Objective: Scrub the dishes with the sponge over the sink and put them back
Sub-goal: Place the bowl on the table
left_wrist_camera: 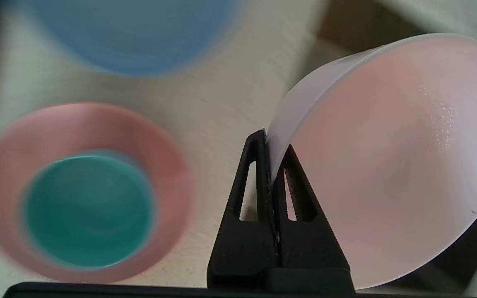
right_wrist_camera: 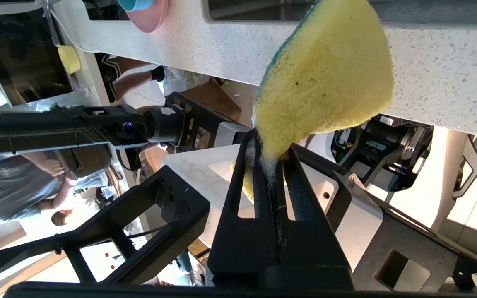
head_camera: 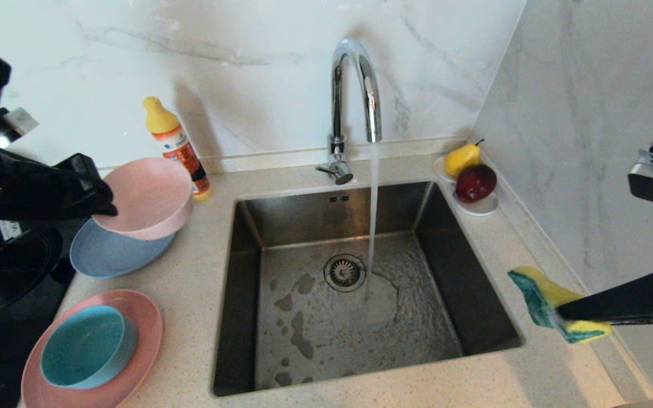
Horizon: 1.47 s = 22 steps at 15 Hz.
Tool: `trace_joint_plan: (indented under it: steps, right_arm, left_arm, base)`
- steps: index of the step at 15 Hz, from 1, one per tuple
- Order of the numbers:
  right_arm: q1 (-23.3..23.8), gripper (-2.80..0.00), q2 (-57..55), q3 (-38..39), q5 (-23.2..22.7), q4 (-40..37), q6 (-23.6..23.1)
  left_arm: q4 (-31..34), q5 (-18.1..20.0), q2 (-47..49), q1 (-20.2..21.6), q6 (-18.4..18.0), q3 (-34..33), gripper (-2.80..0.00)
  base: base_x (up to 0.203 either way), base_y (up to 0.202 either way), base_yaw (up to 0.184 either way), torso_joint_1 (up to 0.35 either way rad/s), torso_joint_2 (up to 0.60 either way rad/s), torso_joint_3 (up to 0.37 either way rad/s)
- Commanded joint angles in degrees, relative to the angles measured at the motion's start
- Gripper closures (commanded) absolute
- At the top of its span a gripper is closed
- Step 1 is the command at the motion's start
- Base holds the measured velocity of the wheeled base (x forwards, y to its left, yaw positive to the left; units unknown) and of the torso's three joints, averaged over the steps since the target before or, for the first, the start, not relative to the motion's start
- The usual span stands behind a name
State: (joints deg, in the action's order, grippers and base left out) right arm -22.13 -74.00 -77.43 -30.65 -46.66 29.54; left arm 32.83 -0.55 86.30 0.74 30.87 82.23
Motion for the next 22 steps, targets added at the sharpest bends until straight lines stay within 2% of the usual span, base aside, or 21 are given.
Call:
trace_joint_plan:
  steps: [1,6,11,13,16,20,22]
  right_arm:
    - [0.0,0.00,-0.8,0.1,-0.1,-0.3,0.2]
    - [0.1,0.00,-1.1,0.5,-0.1,-0.2,0.1]
    - [0.0,0.00,-1.9,1.7,-0.2,2.2,0.1]
    - [0.0,0.00,-2.1,1.8,-0.1,2.3,0.1]
    - [0.1,0.00,-2.2,2.3,-0.2,2.7,0.1]
    - [0.1,0.00,-2.0,3.0,-0.2,3.2,0.2]
    - [0.1,0.00,-2.0,3.3,-0.1,3.2,0.2]
  left_arm:
    - [0.7,2.3,-3.1,9.5,2.5,-0.1,0.00]
    - [0.2,5.2,0.1,27.5,7.1,-0.5,0.00]
    - [-2.8,7.5,10.1,40.2,8.2,-0.6,0.00]
    - [-5.0,7.3,13.6,42.6,8.2,-0.6,0.00]
    - [-7.0,7.1,17.9,43.8,8.3,-0.6,0.00]
    - [-13.3,7.4,24.3,44.2,8.7,0.1,0.00]
    - [-14.0,7.5,26.9,44.2,8.9,1.8,0.00]
  base:
    - [0.000,0.000,0.000,0.000,0.00,0.000]
    - [0.000,0.000,0.000,0.000,0.00,0.000]
    - [0.000,0.000,0.000,0.000,0.00,0.000]
    - [0.000,0.000,0.000,0.000,0.00,0.000]
    - [0.000,0.000,0.000,0.000,0.00,0.000]
    - [0.000,0.000,0.000,0.000,0.00,0.000]
    - [0.000,0.000,0.000,0.000,0.00,0.000]
